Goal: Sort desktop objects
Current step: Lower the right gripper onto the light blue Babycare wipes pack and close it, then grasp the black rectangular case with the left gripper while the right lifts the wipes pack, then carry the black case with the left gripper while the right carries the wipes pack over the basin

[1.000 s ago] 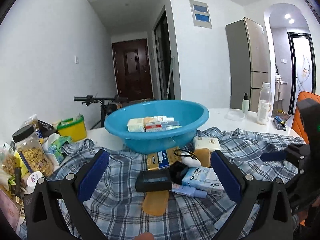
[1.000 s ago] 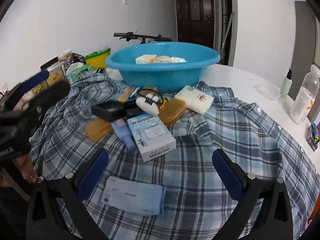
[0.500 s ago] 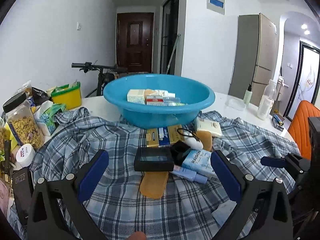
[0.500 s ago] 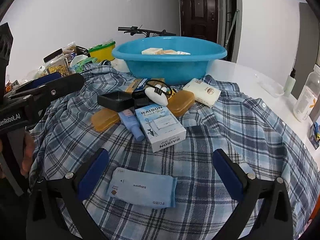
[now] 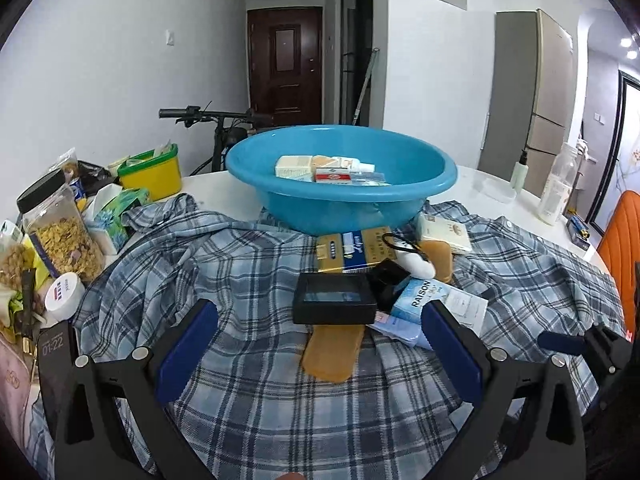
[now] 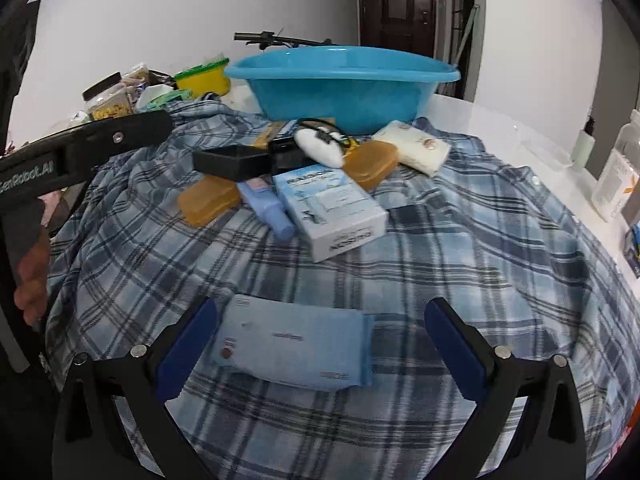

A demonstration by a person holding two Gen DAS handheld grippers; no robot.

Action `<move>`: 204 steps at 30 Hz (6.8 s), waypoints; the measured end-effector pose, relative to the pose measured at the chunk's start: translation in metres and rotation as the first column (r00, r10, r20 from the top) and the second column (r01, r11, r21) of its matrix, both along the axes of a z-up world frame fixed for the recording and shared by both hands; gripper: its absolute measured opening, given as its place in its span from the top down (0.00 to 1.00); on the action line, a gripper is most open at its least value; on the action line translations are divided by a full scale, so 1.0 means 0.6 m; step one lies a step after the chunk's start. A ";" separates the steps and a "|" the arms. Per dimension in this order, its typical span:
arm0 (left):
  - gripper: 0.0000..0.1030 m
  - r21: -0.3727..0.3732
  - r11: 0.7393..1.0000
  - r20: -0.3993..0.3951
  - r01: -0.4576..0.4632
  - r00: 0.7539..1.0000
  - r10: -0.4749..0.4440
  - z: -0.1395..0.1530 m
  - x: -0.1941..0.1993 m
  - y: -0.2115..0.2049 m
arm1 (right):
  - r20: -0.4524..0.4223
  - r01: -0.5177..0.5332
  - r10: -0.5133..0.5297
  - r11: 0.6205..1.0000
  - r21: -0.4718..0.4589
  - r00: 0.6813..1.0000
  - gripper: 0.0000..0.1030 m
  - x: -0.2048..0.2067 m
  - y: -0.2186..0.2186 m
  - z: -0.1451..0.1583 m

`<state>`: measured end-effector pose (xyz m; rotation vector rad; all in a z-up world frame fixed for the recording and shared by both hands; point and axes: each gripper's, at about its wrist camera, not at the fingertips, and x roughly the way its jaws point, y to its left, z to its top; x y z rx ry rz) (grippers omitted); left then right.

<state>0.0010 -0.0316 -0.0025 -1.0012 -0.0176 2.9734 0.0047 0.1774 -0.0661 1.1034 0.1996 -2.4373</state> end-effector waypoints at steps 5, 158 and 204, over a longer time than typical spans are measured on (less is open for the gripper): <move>0.00 0.002 1.000 0.016 -0.025 1.000 0.025 -0.004 -0.003 -0.011 | 0.002 -0.006 0.006 0.998 0.057 1.000 0.00 0.008 -0.017 -0.018; 0.28 -0.058 0.998 -0.021 0.037 0.999 -0.038 0.061 -0.097 0.063 | -0.331 -0.083 0.000 0.968 -0.237 0.944 0.26 -0.205 0.012 0.091; 0.28 0.065 0.997 -0.066 -0.036 0.997 0.040 0.096 -0.302 -0.009 | -0.332 -0.016 -0.044 0.985 -0.174 0.942 0.26 -0.250 0.020 0.138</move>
